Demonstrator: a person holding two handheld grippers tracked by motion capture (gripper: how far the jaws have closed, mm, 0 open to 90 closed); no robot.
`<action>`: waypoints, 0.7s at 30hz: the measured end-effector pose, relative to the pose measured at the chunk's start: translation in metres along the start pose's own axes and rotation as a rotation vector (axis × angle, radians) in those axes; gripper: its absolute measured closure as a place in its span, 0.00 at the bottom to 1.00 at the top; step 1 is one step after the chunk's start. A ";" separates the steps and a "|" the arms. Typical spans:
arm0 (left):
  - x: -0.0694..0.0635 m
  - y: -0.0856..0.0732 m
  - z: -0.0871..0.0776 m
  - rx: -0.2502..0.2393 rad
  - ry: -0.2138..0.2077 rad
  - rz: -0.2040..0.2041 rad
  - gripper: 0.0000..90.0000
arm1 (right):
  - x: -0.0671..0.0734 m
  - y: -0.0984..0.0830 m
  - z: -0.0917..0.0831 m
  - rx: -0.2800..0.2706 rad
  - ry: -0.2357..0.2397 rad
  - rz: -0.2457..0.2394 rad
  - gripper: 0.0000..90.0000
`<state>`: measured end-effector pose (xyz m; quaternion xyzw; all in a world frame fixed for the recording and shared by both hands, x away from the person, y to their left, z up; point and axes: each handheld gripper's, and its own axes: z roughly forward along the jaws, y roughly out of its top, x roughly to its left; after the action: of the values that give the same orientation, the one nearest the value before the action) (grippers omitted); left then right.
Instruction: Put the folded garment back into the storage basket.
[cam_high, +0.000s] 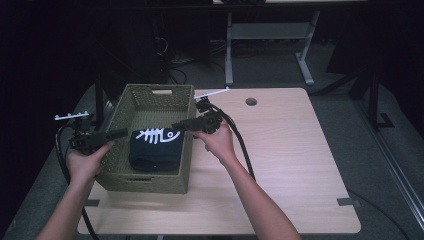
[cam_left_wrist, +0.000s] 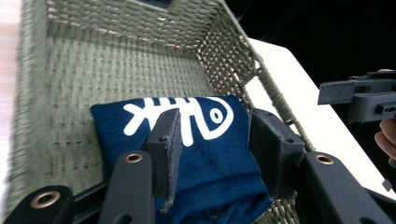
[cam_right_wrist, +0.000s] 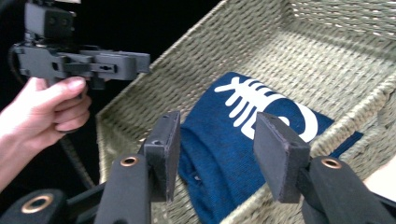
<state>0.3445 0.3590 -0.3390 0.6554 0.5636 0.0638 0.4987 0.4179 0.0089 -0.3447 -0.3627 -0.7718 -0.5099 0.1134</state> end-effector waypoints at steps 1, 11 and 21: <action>-0.002 0.000 0.002 0.000 -0.005 0.000 0.58 | -0.001 -0.001 -0.004 -0.002 0.010 -0.006 0.56; -0.029 -0.003 0.023 0.021 -0.047 0.028 0.46 | -0.012 -0.016 -0.035 -0.028 0.051 0.014 0.49; -0.044 -0.001 0.034 0.029 -0.095 0.025 0.37 | -0.026 -0.024 -0.063 -0.057 0.050 0.026 0.44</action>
<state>0.3505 0.3036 -0.3358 0.6717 0.5320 0.0306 0.5147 0.4078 -0.0627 -0.3472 -0.3628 -0.7491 -0.5390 0.1290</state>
